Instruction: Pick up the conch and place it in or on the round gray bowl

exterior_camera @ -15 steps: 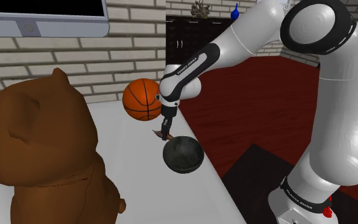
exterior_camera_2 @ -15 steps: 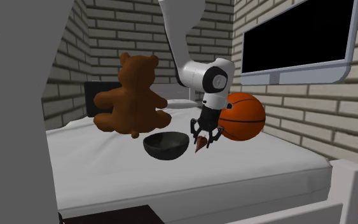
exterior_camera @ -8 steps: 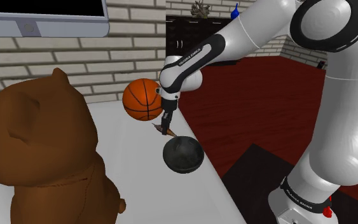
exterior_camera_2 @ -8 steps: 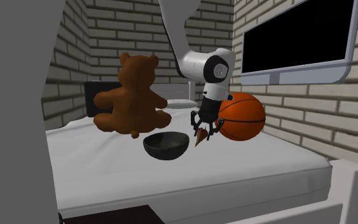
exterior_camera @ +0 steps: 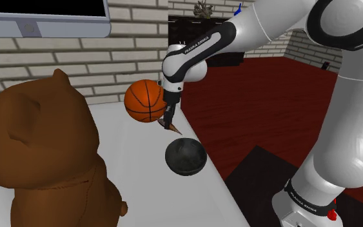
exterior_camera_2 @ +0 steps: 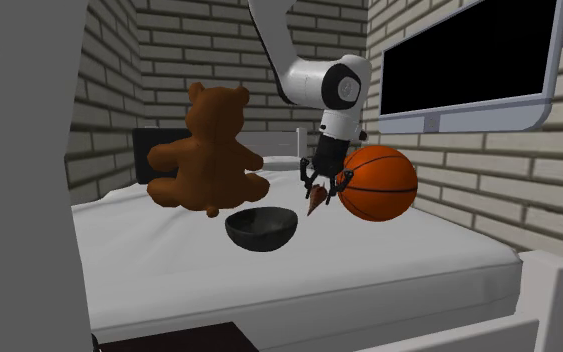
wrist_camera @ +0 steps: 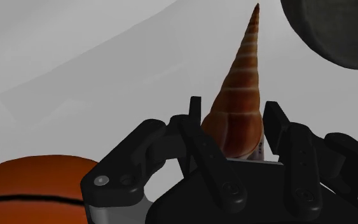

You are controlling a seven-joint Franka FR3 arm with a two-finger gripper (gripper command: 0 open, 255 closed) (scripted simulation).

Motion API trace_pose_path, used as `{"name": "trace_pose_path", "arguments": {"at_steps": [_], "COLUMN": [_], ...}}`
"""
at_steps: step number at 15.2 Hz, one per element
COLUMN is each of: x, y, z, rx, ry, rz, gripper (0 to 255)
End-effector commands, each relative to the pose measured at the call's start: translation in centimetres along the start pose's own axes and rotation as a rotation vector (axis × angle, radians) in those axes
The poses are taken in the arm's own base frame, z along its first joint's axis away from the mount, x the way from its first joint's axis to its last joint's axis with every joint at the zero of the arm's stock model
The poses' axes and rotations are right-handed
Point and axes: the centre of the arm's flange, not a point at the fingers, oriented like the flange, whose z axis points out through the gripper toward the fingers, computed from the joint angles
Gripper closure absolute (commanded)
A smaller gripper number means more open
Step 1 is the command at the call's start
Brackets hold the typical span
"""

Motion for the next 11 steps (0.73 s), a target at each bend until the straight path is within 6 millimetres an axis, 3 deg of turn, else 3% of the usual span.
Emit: {"name": "trace_pose_path", "arguments": {"at_steps": [1, 11], "x": [0.1, 0.4], "y": [-0.4, -1.6], "z": [-1.0, -6.1], "rx": [0.000, 0.000], "ry": [0.000, 0.000], "rz": [0.000, 0.000], "gripper": [255, 255]}}
